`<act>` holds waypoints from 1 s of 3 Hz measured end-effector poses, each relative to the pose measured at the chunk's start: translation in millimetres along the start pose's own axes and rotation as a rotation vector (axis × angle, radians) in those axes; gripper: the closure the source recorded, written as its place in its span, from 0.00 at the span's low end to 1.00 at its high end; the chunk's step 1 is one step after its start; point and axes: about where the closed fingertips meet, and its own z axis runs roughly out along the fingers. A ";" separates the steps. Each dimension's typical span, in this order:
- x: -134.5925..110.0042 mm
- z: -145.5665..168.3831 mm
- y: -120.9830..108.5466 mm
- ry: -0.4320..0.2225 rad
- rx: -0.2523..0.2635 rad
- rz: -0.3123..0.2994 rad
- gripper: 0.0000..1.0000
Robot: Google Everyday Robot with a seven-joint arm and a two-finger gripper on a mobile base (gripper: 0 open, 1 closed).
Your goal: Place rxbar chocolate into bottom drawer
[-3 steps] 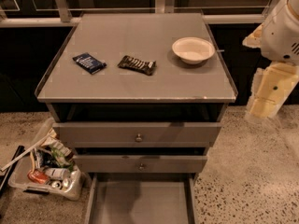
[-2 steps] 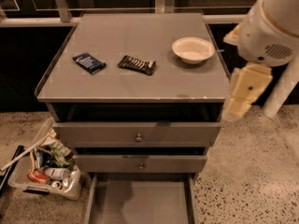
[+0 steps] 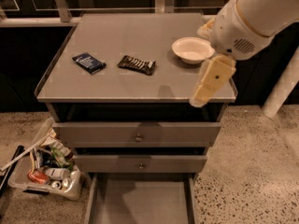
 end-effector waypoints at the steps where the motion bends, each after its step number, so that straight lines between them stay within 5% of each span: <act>1: -11.8 17.8 -27.6 -0.120 -0.034 0.030 0.00; 2: -18.4 34.5 -69.0 -0.183 -0.058 0.075 0.00; 3: -20.9 42.1 -73.0 -0.190 -0.073 0.074 0.00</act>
Offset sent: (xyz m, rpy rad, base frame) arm 0.1282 0.0104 -0.0061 0.2805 0.0893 -0.0099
